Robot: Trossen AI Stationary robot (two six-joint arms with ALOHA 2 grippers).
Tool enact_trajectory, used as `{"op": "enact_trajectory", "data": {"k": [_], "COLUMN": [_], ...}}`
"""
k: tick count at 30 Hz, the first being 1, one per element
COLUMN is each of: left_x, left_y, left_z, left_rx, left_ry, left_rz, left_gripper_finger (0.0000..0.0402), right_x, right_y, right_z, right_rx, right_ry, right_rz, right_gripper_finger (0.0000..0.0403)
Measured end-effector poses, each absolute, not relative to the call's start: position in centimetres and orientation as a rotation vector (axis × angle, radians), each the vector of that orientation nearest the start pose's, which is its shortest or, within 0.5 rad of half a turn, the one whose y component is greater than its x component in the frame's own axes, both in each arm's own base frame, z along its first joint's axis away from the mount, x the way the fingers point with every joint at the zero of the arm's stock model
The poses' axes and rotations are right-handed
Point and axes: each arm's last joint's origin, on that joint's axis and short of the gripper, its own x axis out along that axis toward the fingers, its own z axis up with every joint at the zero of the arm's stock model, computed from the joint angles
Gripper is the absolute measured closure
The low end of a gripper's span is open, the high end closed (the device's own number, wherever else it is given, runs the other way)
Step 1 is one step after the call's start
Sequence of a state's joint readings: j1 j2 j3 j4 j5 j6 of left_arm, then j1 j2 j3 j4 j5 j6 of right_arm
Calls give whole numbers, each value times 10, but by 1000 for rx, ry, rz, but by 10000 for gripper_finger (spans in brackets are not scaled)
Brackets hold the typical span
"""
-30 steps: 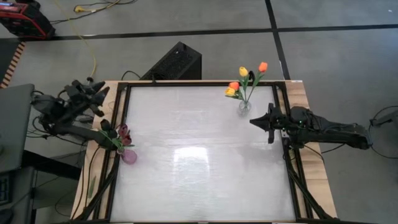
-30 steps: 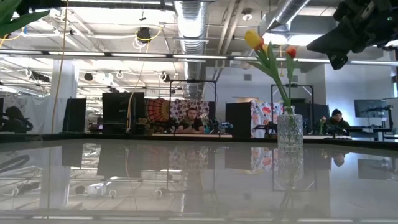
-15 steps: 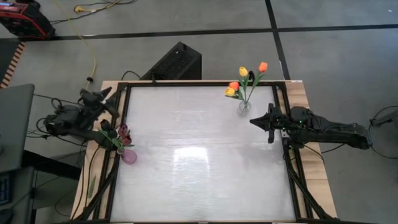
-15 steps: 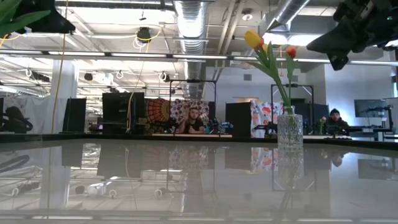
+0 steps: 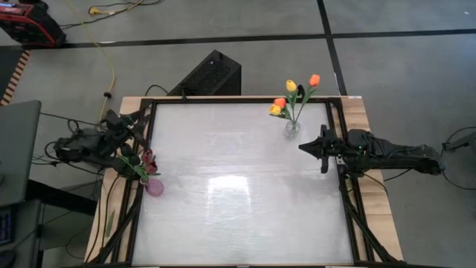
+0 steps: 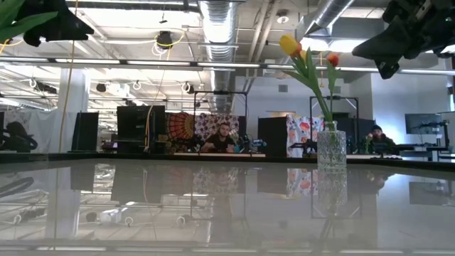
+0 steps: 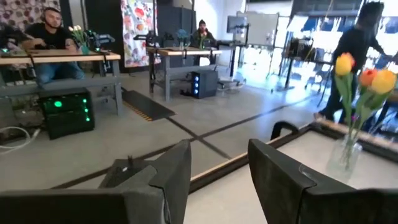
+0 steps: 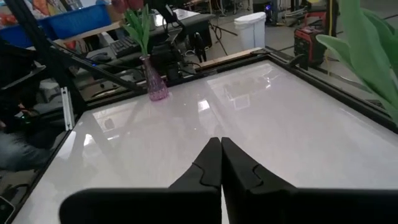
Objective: Sort flowers into vase by color
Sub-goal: Return to Home Position
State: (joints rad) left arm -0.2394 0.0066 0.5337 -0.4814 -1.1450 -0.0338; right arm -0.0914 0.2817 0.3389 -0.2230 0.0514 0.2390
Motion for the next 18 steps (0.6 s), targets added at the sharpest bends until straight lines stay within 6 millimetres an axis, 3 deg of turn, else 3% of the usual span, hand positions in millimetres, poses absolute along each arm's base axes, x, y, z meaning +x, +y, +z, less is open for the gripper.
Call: {"op": "enact_trajectory", "data": {"k": [6, 9, 16, 18], "left_x": [39, 40, 56, 59], "left_y": [18, 18, 14, 14], "left_z": [260, 263, 232, 231], "left_rx": [-79, -171, -150, -132], "left_ry": [-35, -113, -72, -80], "left_rz": [927, 921, 956, 964], "left_gripper_finger": [253, 253, 253, 253], "right_x": [102, 103, 103, 103], "right_y": [-11, -9, -6, -5], "right_z": [235, 235, 235, 235], "right_rx": [241, 239, 236, 235], "right_ry": [148, 151, 154, 155], "right_rz": [-159, -143, -111, -108], "right_gripper_finger": [378, 379, 378, 378]}}
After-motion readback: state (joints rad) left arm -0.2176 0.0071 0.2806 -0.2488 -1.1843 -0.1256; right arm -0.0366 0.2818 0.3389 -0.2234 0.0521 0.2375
